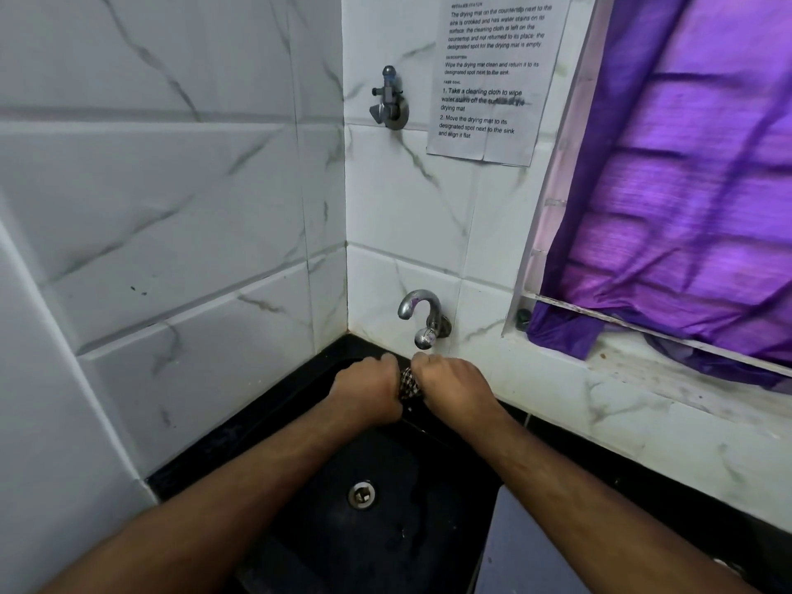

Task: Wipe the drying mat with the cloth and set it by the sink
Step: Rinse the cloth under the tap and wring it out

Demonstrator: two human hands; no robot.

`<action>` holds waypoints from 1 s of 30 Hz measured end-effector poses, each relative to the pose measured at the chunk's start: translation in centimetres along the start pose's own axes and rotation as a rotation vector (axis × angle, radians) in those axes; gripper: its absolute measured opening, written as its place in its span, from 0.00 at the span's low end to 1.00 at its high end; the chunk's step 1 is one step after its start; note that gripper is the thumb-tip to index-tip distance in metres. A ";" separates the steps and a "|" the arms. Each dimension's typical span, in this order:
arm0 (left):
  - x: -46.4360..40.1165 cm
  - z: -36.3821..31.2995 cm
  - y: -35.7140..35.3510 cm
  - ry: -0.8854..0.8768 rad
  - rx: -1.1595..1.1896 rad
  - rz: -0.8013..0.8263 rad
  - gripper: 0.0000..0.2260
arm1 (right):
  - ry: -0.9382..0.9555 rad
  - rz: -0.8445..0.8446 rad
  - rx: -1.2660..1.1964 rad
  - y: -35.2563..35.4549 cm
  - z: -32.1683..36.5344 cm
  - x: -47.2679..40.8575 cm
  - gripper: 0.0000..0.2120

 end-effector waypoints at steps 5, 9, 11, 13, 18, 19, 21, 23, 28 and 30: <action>-0.7 -1.6 1.6 -0.321 -0.382 -0.343 0.33 | -0.296 0.089 -0.275 0.0 -0.6 -0.7 0.02; -1.2 -1.1 1.0 -0.668 -0.657 -0.369 0.26 | -0.474 0.142 -0.742 -1.9 -0.1 0.3 0.07; -0.9 -1.1 1.1 -0.818 -0.758 -0.335 0.17 | -0.528 0.190 -1.033 -3.2 1.7 1.0 0.09; -0.4 -1.3 1.5 -0.961 -0.819 -0.319 0.08 | -0.600 0.253 -1.323 -4.2 3.5 1.8 0.07; 0.7 -2.0 2.5 -1.201 -0.915 -0.278 0.04 | -0.646 0.376 -1.671 -5.1 6.1 2.4 0.08; 0.8 -2.2 2.8 -1.218 -0.919 -0.268 0.05 | -0.650 0.384 -1.718 -5.2 6.4 2.2 0.09; 0.9 -2.4 3.6 -1.231 -0.940 -0.254 0.07 | -0.649 0.399 -1.788 -5.2 6.9 1.8 0.10; 0.9 -2.5 4.2 -1.244 -0.965 -0.249 0.08 | -0.626 0.411 -1.832 -4.9 7.2 1.3 0.10; 1.1 -2.8 5.7 -1.257 -1.040 -0.304 0.07 | -0.561 0.417 -1.902 -4.0 7.1 0.3 0.10; 1.2 -3.0 6.5 -1.271 -1.048 -0.340 0.07 | -0.524 0.411 -1.923 -3.3 6.9 -0.2 0.11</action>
Point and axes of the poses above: each hand's wrist, its own x-axis away from the middle knuckle, its own y-axis out of the back of the hand, z = x × y, the point moved 7 cm from there along -x, towards the middle knuckle, and after that the axes turned 11 degrees about x, right-handed, at the moved point
